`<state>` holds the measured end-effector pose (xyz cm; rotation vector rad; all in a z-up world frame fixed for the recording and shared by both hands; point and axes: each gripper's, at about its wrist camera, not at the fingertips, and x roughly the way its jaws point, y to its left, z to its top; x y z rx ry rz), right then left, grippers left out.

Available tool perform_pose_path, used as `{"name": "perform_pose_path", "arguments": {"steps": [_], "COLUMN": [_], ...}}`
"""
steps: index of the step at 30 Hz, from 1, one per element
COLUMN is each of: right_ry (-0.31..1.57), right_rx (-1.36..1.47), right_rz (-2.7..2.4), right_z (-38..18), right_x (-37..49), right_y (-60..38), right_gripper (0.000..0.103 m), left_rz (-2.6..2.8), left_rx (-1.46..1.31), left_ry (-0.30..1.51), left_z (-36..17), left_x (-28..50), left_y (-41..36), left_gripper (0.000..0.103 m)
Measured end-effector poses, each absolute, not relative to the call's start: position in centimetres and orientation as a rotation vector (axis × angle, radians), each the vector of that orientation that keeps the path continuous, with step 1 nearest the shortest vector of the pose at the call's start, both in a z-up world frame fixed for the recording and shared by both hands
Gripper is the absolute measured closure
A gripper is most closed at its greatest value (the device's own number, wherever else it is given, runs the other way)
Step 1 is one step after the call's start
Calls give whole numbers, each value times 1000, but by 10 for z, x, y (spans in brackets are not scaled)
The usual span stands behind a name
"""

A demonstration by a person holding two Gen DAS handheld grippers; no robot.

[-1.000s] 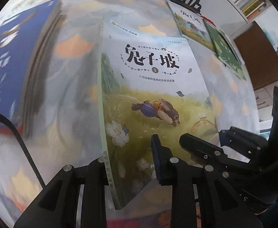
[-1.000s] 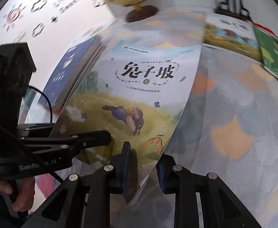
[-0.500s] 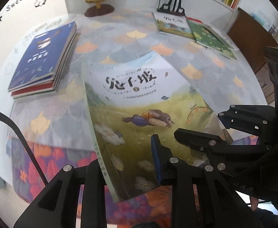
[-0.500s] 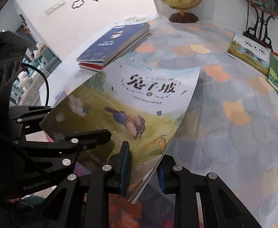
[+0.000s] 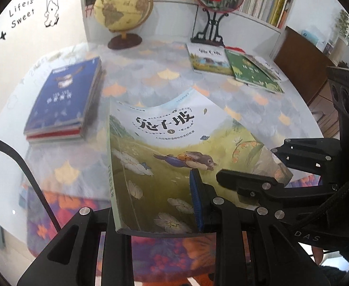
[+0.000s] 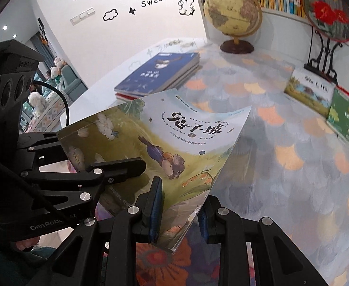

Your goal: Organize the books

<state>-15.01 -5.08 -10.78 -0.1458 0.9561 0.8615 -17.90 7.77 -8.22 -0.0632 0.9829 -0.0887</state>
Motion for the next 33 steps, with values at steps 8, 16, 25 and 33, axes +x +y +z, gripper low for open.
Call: {"name": "perform_pose_path", "arguments": {"steps": [8,16,25,33], "right_ry": [878,826,915,1008], "right_rx": [-85,-112,-118,-58], "right_rz": [875,902,882,839], "right_z": [-69,-54,-85,-105], "right_x": [-122,-82,-28,-11], "right_y": [-3,89,167,193], "right_gripper": [75,75,74,73], "left_rz": [-68,-16,-35,-59], "left_rx": [-13,-59,-183,-318], "left_ry": [864,833,897,966], "left_z": [-42,-41,-85,-109], "left_x": [-151,-109,-66,-44], "left_y": [133,222,296,336], "left_gripper": [79,79,79,77]}}
